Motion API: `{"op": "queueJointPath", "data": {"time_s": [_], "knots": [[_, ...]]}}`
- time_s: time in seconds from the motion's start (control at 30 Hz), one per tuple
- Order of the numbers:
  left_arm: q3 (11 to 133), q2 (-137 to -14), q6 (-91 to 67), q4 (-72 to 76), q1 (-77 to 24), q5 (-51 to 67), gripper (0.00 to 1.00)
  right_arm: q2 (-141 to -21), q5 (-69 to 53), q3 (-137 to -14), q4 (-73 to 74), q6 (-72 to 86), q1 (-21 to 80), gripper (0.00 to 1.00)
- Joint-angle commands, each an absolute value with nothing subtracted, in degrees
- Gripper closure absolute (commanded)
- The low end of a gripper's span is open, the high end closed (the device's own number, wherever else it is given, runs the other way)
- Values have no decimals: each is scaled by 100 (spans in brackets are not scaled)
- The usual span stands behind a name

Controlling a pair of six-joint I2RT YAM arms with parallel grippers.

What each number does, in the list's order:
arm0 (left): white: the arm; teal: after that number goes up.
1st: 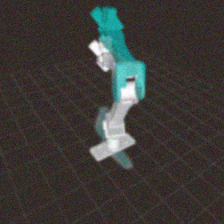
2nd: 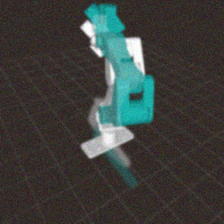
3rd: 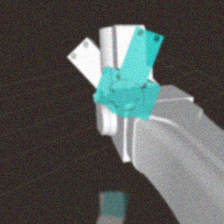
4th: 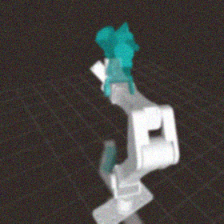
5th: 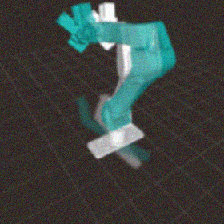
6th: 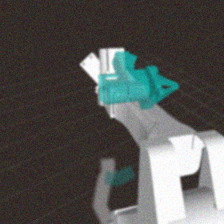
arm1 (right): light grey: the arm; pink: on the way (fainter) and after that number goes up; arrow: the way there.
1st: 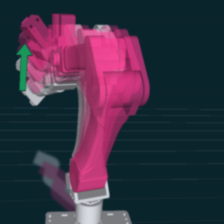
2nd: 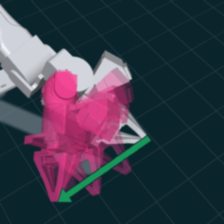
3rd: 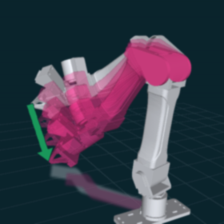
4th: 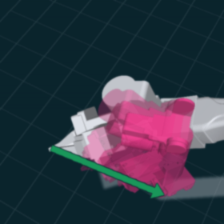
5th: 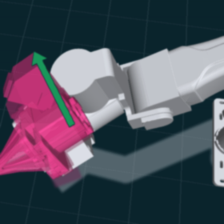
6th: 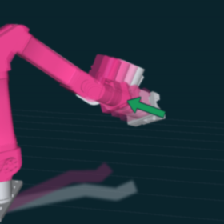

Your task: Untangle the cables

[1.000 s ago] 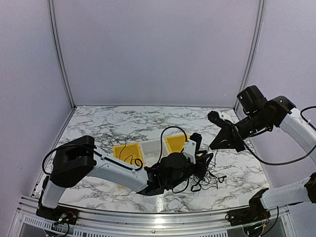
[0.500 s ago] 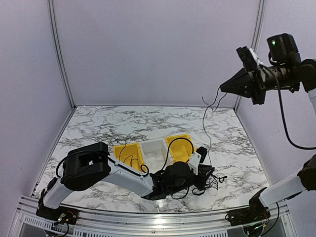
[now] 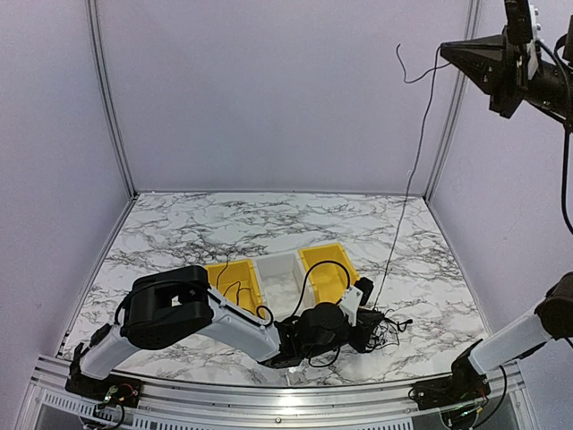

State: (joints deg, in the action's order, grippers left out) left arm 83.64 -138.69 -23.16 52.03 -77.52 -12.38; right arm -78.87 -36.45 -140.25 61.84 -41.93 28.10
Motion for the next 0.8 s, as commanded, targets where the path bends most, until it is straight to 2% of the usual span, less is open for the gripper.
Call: {"op": "queueJointPath", "data": {"time_s": [0.0, 0.43, 0.77], "knots": [[8394, -14115, -2381, 5297, -7739, -1127, 93, -8057, -3100, -14568, 5283, -3817, 2838, 100], [8358, -14182, -2422, 5330, -7721, -1124, 95, -8190, -1543, -15084, 3188, -3774, 2839, 100], [8347, -14237, -2391, 5361, -7719, -1092, 96, -8105, -565, -14721, 1640, -4490, 2833, 100]]}}
